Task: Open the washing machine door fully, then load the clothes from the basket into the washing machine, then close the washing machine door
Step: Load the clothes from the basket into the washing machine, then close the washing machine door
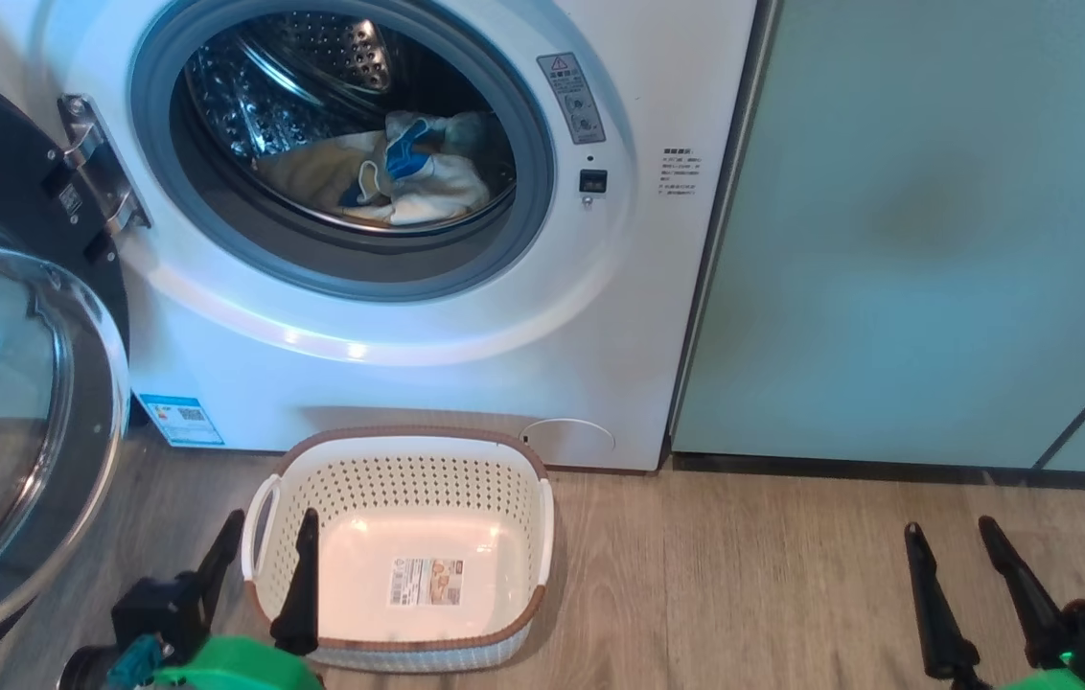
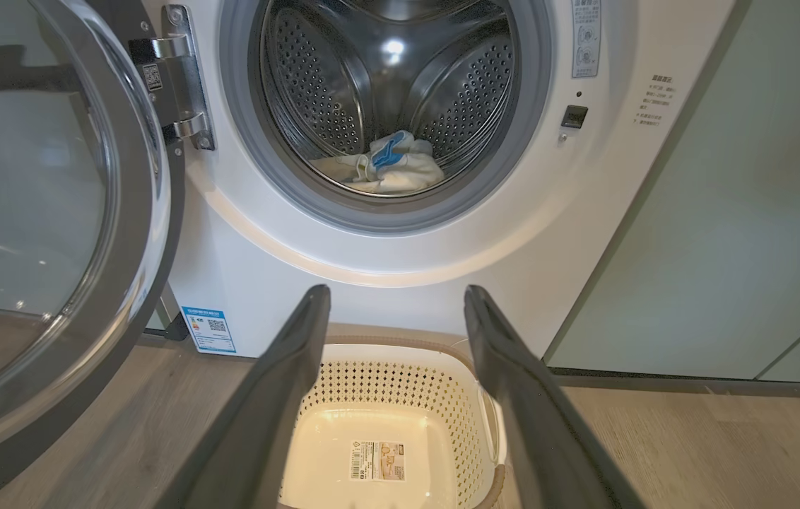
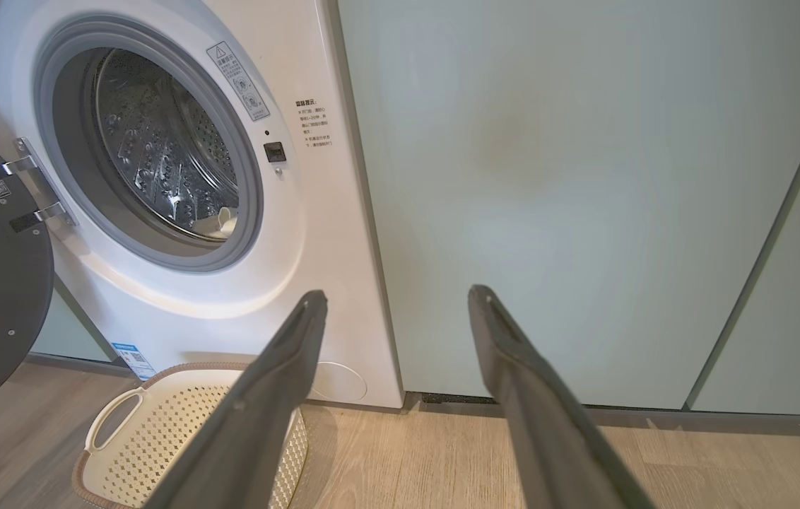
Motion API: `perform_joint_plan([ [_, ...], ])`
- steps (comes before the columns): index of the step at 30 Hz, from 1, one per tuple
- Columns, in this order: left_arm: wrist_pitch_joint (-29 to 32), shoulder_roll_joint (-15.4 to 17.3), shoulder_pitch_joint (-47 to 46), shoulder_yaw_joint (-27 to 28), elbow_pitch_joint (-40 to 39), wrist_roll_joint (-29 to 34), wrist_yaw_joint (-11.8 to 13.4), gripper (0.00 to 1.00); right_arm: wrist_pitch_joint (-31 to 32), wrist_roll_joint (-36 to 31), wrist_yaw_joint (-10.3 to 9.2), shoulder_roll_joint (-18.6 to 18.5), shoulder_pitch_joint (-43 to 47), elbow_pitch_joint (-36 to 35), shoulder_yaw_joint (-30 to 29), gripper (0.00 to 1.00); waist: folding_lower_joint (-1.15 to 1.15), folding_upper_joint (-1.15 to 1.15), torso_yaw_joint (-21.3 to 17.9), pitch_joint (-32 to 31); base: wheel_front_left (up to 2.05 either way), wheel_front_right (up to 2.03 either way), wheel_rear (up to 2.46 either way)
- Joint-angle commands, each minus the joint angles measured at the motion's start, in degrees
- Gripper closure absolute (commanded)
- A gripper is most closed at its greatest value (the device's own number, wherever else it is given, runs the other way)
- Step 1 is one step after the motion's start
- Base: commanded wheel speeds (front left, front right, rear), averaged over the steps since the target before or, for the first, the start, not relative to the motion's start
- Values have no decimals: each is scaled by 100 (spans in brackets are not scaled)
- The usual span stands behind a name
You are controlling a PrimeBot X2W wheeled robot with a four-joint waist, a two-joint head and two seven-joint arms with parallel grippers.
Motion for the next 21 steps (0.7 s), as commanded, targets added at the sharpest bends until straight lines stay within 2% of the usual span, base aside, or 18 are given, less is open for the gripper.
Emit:
perform_joint_plan([
  [1, -36, 82, -214, 264, -175, 56, 14, 0, -38, -31, 0, -131, -89, -187, 70, 0, 1, 0, -14, -28, 0, 0, 0],
  [21, -36, 45, -185, 284, -169, 46, -26, 0, -38, -28, 0, -115, -53, -199, 58, 0, 1, 0, -81, -89, 0, 0, 0],
])
